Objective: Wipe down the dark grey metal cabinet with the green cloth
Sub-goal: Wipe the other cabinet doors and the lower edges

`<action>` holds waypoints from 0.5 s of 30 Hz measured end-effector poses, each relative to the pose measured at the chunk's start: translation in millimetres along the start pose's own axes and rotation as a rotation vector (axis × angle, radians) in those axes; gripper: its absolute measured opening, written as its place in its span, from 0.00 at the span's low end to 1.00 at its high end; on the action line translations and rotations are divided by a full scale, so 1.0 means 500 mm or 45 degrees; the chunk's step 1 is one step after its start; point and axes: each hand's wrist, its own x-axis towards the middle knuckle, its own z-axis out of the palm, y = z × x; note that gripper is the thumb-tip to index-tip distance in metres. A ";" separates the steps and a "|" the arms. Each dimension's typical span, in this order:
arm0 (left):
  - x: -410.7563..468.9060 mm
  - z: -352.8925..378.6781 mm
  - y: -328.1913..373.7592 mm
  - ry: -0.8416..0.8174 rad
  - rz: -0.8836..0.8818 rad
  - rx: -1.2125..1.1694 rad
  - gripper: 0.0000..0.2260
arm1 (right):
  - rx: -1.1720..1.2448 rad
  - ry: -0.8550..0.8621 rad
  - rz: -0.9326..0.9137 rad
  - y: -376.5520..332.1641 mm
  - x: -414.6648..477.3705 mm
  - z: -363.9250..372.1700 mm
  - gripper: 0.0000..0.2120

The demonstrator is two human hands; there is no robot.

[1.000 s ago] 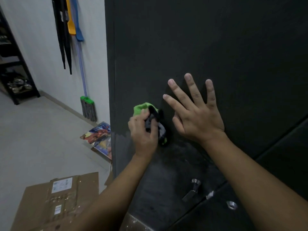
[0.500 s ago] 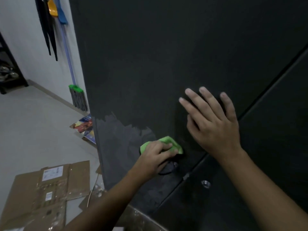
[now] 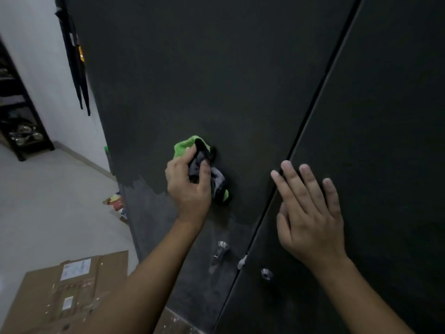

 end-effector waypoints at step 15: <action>-0.113 -0.059 -0.082 -0.952 0.773 0.026 0.12 | -0.020 -0.092 0.005 -0.003 -0.020 -0.015 0.34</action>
